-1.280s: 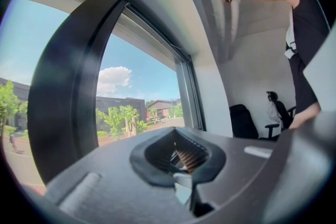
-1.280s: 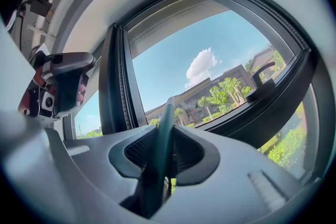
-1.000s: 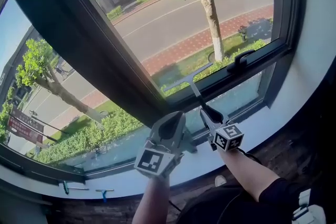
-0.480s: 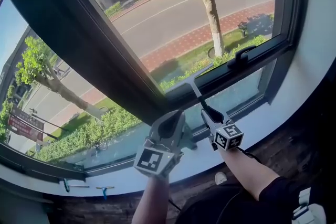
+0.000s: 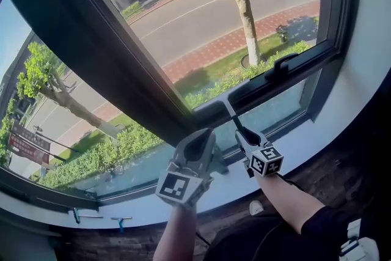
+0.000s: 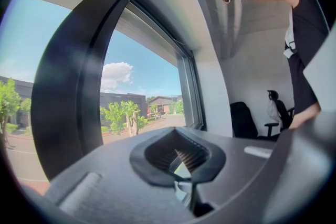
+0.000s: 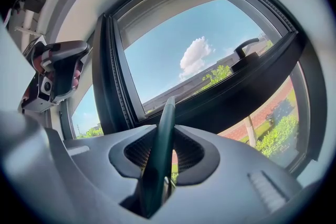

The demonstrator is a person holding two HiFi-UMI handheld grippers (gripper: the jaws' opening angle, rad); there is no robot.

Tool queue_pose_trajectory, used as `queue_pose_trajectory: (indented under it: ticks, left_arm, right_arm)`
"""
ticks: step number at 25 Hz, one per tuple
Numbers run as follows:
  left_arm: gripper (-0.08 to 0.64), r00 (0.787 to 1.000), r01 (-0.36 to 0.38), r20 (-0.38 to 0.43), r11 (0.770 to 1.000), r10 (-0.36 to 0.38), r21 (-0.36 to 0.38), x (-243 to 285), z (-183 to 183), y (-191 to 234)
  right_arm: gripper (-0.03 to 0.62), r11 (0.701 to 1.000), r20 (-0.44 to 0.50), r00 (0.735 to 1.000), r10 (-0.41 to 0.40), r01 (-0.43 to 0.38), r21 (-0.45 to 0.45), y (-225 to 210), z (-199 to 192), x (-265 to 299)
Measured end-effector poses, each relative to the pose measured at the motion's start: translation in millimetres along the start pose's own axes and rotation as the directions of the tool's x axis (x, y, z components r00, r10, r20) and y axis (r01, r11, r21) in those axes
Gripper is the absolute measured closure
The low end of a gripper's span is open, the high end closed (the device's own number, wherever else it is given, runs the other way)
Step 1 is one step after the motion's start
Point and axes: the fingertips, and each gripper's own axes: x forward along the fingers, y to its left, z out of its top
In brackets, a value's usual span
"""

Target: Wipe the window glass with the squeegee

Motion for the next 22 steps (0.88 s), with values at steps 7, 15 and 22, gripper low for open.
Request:
queue_pose_trajectory:
  ticks: [7,15,22]
  left_arm:
    - [0.557,1.000,-0.001,-0.002,1.000,0.001,-0.001,-0.7,-0.1,0.6]
    - [0.558,1.000,0.003,0.001,1.000,-0.003,0.001,-0.6,-0.8,-0.7]
    - [0.557,1.000,0.013,0.014,1.000,-0.013,-0.008,-0.1,-3.3,-3.2]
  right_arm:
    - [0.492,1.000,0.007,1.000,0.010,-0.010,0.019,1.0,-0.2,0.9]
    - [0.492,1.000,0.004,1.000,0.011,-0.011,-0.001,2.0,3.1,0.3]
    - [0.492,1.000,0.044,0.999,0.024,-0.024,0.013,5.0,28.8,-8.0]
